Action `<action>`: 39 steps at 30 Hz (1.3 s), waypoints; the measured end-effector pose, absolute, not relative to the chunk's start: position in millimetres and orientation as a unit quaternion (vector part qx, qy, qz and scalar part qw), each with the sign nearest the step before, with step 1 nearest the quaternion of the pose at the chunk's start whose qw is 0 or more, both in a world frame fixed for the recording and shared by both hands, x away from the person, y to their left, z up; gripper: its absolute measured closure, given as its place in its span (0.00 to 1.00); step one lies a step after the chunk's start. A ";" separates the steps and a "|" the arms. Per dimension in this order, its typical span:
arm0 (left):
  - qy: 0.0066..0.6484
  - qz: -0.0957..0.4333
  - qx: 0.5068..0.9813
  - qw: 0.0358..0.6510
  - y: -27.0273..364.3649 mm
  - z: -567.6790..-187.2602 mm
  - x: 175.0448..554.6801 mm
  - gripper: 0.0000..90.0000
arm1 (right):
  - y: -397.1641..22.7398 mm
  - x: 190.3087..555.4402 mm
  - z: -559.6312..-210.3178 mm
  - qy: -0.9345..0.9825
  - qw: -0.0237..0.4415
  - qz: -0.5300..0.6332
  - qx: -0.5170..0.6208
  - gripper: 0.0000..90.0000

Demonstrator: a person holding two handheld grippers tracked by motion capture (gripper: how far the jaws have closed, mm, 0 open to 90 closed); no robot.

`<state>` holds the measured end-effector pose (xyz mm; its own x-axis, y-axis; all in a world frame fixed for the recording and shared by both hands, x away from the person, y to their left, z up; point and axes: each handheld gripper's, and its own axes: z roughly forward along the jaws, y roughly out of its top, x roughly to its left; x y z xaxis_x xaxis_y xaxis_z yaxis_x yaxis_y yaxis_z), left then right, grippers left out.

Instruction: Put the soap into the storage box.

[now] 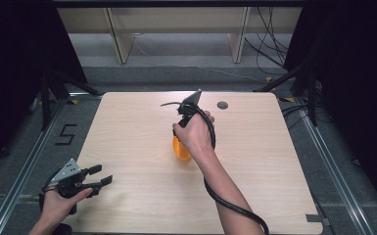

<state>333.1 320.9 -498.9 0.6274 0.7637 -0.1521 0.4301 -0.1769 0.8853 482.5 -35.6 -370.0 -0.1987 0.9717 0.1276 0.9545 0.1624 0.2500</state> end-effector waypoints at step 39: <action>0.403 0.167 0.746 0.502 321.2 -500.1 333.8 0.35 | -140.0 415.6 -372.6 0.817 0.072 0.194 0.539 0.54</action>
<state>333.8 321.2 -500.1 0.6191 0.7699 -0.1551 0.4335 -0.1702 0.8849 415.6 -140.0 -372.6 -0.4089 0.9080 0.0915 0.8525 0.3442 0.3935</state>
